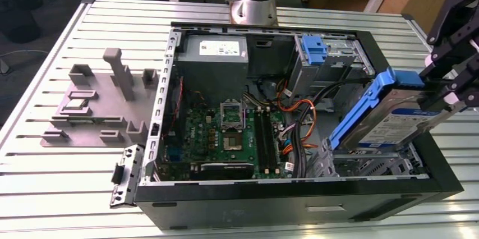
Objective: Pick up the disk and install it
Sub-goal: 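Pick up the disk, then insert the disk into the insertion slot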
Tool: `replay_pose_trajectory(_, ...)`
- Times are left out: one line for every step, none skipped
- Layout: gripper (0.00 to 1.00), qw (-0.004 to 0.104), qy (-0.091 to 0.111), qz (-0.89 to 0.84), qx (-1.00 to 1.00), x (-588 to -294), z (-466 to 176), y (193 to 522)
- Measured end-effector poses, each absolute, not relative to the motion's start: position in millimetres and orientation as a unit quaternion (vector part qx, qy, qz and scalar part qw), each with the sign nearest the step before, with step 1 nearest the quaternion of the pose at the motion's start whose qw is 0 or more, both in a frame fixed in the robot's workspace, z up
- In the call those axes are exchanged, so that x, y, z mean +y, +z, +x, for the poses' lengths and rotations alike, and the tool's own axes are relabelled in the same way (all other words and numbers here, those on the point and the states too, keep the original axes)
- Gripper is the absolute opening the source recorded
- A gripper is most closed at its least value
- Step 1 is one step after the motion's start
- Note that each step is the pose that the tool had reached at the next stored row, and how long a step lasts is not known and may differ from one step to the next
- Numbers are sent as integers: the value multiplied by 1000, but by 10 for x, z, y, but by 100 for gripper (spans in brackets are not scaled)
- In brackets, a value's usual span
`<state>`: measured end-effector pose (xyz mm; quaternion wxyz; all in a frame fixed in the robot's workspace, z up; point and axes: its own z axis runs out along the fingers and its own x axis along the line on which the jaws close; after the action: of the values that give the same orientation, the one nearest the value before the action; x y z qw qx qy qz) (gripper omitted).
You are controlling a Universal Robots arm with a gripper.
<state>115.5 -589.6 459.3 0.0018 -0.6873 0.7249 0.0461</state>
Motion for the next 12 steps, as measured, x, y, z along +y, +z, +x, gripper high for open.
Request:
replay_pose_trajectory(35, 2, 46, -689, 723, -5896, 1156, 4587)
replay_pose_trajectory(35, 2, 46, -691, 721, -5896, 1156, 4583)
replay_pose_trajectory(35, 1, 46, -693, 720, -5895, 1156, 4580)
replay_pose_trajectory(35, 1, 46, -694, 718, -5895, 1157, 4578)
replay_pose_trajectory(35, 1, 46, -695, 717, -5894, 1157, 4576)
replay_pose_trajectory(35, 1, 46, -697, 716, -5890, 1158, 4574)
replay_pose_trajectory(35, 1, 46, -697, 715, -5884, 1159, 4571)
replay_pose_trajectory(35, 1, 46, -698, 714, -5879, 1161, 4567)
replay_pose_trajectory(35, 1, 46, -699, 713, -5876, 1166, 4563)
replay_pose_trajectory(35, 1, 46, -700, 713, -5875, 1173, 4559)
replay_pose_trajectory(35, 1, 46, -701, 712, -5874, 1181, 4556)
replay_pose_trajectory(35, 1, 46, -701, 712, -5872, 1192, 4552)
